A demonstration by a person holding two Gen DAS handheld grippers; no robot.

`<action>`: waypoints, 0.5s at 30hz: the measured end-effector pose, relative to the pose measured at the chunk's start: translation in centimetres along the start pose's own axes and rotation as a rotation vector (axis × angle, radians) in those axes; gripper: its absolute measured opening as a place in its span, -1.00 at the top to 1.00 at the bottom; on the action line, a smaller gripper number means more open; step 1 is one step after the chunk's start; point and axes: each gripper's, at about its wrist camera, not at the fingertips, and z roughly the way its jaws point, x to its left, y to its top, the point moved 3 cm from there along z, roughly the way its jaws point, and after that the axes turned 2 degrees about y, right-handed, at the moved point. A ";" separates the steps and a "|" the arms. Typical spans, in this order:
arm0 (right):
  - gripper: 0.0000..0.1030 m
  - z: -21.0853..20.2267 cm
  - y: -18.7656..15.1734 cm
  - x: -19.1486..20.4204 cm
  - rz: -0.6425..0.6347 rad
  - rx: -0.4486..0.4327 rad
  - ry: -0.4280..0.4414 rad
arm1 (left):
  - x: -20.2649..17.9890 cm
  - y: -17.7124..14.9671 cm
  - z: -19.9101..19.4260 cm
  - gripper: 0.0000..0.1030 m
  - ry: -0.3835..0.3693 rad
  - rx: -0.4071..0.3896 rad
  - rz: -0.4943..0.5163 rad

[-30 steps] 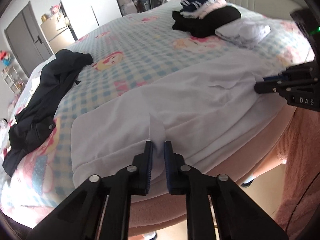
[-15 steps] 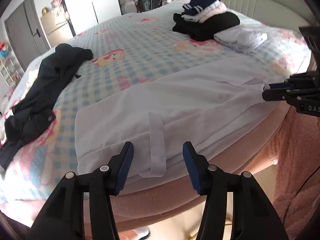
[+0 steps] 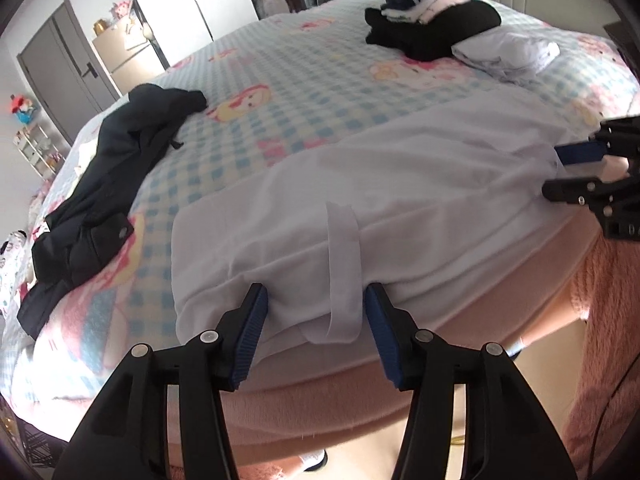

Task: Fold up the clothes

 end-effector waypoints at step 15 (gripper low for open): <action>-0.02 -0.6 -0.6 0.7 -0.012 0.017 0.041 | 2.7 1.3 -2.8 0.88 -0.137 -0.131 -0.198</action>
